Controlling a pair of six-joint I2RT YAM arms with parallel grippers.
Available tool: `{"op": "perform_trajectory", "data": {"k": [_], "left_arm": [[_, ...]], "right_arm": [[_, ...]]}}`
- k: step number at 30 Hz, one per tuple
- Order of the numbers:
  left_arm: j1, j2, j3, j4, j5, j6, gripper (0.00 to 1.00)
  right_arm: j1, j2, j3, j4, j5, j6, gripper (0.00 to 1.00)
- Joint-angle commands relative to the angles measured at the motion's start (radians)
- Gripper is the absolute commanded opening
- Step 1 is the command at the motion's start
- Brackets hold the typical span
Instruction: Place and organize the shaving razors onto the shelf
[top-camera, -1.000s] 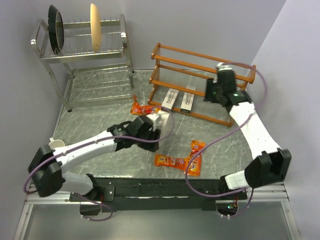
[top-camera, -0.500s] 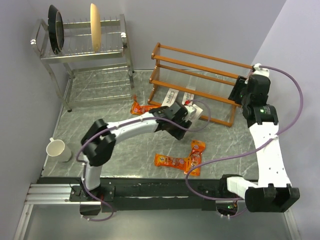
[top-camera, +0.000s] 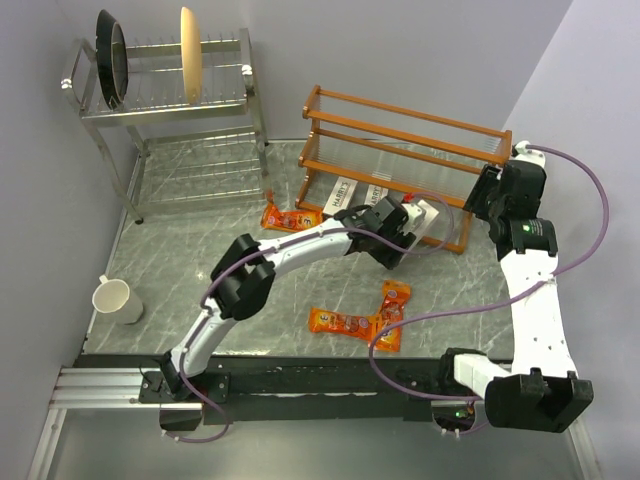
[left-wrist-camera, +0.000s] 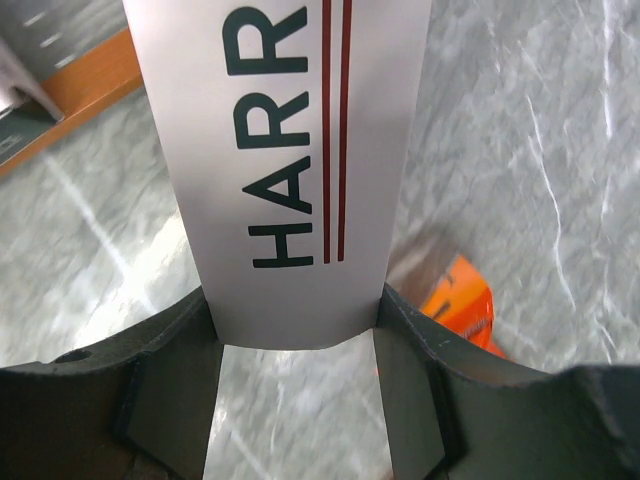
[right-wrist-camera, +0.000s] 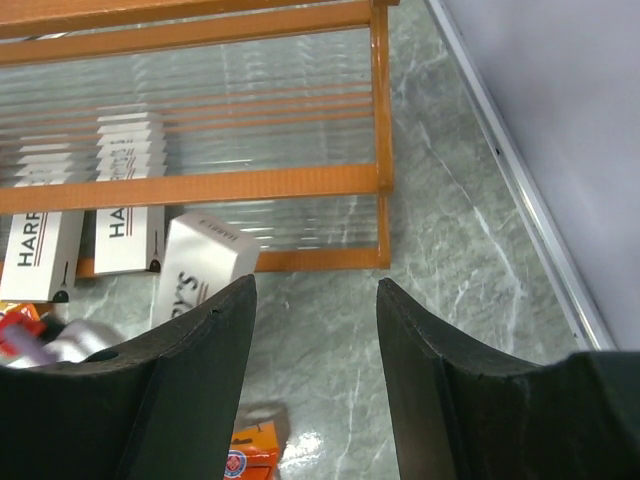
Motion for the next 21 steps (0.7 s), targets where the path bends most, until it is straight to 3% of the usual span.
{"op": "perform_trajectory", "data": {"k": [1,12,21], "left_arm": [[0.009,0.063,0.089,0.034,0.054,-0.026,0.62],[0.031,0.157,0.212,0.103,0.039,-0.054,0.64],[0.037,0.171,0.249,0.144,0.096,-0.144,0.56]], "right_arm": [[-0.012,-0.024,-0.001,0.009,-0.002,0.000,0.59],[-0.025,-0.034,-0.046,0.012,-0.031,0.020,0.59],[-0.028,-0.033,-0.061,0.016,-0.045,0.026,0.58]]}}
